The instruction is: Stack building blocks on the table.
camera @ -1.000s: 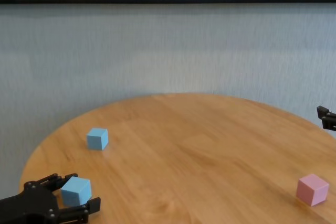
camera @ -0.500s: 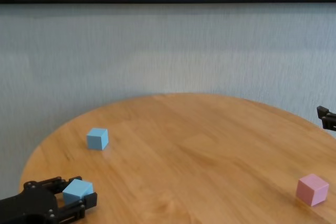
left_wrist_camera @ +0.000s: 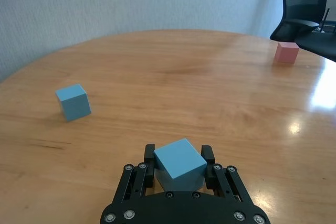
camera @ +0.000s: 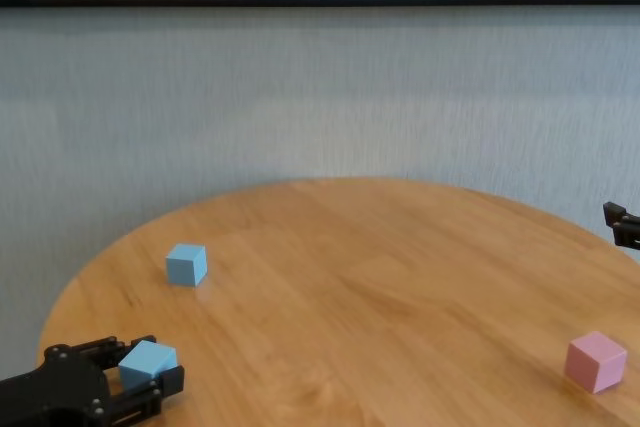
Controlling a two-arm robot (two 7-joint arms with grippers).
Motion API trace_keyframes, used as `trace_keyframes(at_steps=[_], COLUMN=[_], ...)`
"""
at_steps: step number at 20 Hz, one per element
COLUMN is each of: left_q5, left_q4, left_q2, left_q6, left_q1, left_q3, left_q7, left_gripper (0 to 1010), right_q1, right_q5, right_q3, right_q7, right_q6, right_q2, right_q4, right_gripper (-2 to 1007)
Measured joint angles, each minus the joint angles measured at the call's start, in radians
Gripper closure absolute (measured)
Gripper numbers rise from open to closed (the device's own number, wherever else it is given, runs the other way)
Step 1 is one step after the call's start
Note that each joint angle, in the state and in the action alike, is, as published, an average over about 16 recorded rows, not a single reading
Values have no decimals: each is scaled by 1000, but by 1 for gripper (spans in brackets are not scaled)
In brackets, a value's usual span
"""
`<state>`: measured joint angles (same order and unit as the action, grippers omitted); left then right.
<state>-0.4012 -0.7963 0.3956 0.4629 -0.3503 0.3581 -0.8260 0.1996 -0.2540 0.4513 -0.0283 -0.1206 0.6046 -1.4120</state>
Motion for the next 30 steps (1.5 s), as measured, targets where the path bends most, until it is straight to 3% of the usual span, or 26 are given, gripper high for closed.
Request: trace_keyframes(at_steps=[10,16,21,30], left_q5=[22,49,67,84], left_q4=[-140,-196,-152,24], left_q2=[31,35,9,-74], left_q6=[-50,-85,-90,-61], left_q1=[27,2,-66,-204], left_q3=[-3,16,43,92], left_q7=[56,74,60,10], left_gripper=[466,466,466,466], right_q1=[0,0,0,0], right_q5=[0,0,0,0], right_q3=[0,0,0,0], right_q7=[0,0,0,0], right_q6=[0,0,0,0], right_q2=[0,0,0,0], right_q4=[0,0,0,0], right_gripper=[0,0,0,0])
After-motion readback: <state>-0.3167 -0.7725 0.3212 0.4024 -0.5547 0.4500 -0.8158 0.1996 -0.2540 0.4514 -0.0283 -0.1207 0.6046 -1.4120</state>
